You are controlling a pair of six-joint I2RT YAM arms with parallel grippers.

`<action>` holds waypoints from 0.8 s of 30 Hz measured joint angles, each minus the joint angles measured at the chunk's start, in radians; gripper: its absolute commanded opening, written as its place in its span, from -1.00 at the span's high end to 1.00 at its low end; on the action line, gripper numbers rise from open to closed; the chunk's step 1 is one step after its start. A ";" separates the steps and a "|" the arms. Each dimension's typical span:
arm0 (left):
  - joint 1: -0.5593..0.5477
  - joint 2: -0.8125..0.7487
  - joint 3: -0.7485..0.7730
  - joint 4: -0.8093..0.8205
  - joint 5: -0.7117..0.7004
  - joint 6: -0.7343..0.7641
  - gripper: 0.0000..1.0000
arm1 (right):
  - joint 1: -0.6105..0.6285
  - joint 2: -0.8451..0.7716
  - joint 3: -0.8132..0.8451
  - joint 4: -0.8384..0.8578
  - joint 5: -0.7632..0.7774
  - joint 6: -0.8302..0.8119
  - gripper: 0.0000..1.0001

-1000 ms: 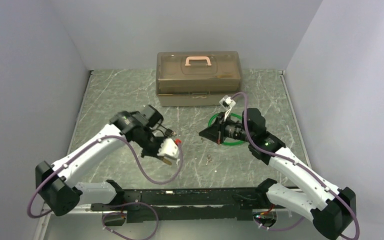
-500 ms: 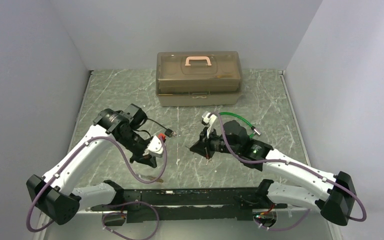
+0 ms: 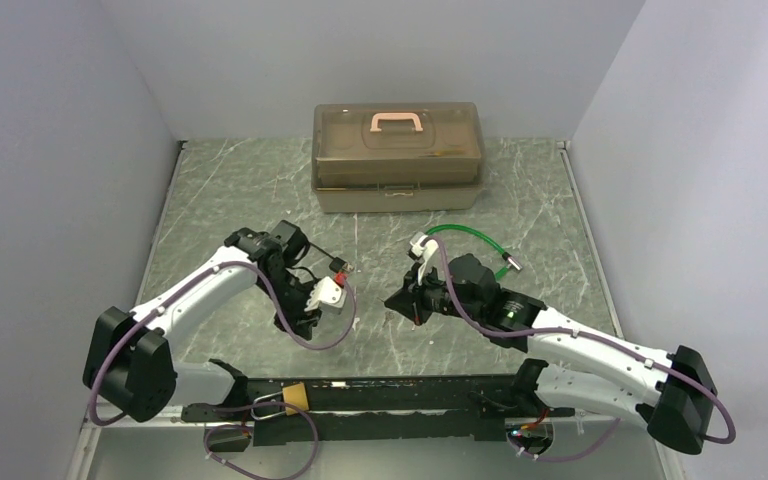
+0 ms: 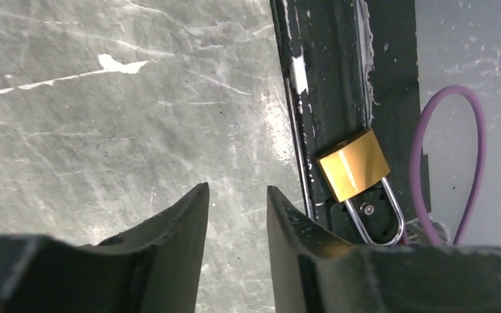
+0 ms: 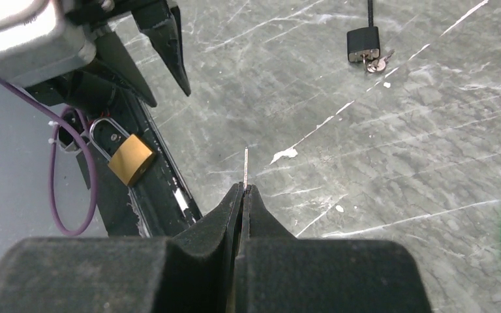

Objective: Unlock with the key

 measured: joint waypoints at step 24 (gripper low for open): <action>0.082 -0.215 -0.156 0.048 -0.085 -0.073 -0.14 | 0.005 0.346 0.010 0.175 -0.054 0.036 1.00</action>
